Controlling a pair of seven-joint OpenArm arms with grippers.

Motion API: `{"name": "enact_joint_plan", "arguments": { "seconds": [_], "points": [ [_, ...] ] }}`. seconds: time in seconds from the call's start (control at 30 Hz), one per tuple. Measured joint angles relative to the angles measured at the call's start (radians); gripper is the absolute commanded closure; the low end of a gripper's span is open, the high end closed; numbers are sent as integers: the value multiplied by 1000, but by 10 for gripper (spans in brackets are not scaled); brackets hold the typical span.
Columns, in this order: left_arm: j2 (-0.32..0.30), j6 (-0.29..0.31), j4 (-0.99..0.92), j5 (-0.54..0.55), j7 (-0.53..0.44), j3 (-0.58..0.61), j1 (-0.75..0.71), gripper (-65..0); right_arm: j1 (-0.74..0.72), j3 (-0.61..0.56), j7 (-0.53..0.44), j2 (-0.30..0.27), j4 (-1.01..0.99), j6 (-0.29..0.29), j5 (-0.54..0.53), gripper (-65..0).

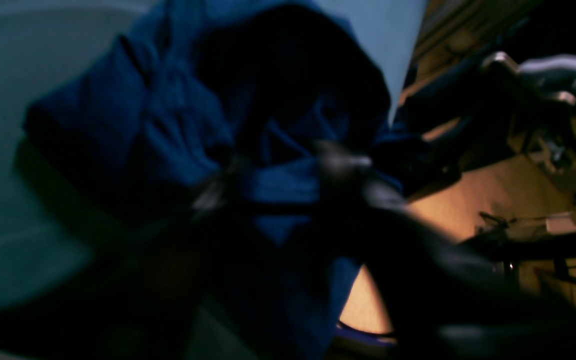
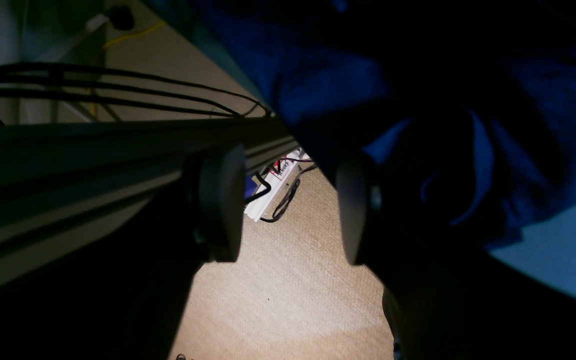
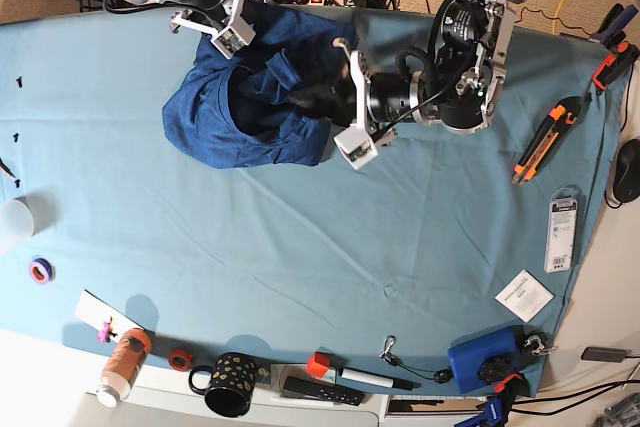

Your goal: Layout the t-shirt on the table in an organized manner, then fold the t-shirt properly

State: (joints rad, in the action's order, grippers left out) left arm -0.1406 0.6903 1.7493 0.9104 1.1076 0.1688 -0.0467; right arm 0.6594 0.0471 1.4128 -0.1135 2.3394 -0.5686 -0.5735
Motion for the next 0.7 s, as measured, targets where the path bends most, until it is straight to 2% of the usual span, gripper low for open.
{"name": "enact_joint_plan", "arguments": {
  "seconds": [0.03, 0.13, 0.2, 0.27, 0.37, 0.43, 0.5, 0.57, 0.63, 0.7],
  "points": [
    [0, 0, 0, -1, 18, 0, 0, -339, 0, 0, 0, 0, 0, 0, 0, -292],
    [0, 0, 0, 10, 19, 0, 0, -339, 0, 0, 0, 0, 0, 0, 0, -292],
    [-1, 0, 0, 70, 20, 0, 0, -317, 0, 0, 0, 0, 0, 0, 0, -292],
    [3, 0, 0, 114, 18, 0, 0, -254, 0, 0, 0, 0, 0, 0, 0, -292],
    [21, 0, 0, 101, 19, 0, -2, -131, 0, 0, 0, 0, 0, 0, 0, -292],
    [46, 0, 0, 59, 18, 7, -3, -75, 0, 0, 0, 0, 0, 0, 0, -291],
    [62, 0, 0, 0, 0, 31, -3, -47, 0, 0, 0, 0, 0, 0, 0, -240],
    [63, 2, 0, -70, -51, 72, -3, -44, 0, 0, 0, 0, 0, 0, 0, -176],
    [61, -3, 0, -175, -95, 121, -2, -44, 0, 0, 0, 0, 0, 0, 0, -166],
    [58, -53, -1, -266, -130, 180, 0, -44, 0, 0, 0, 0, 0, 0, 0, -165]
  ]
}}
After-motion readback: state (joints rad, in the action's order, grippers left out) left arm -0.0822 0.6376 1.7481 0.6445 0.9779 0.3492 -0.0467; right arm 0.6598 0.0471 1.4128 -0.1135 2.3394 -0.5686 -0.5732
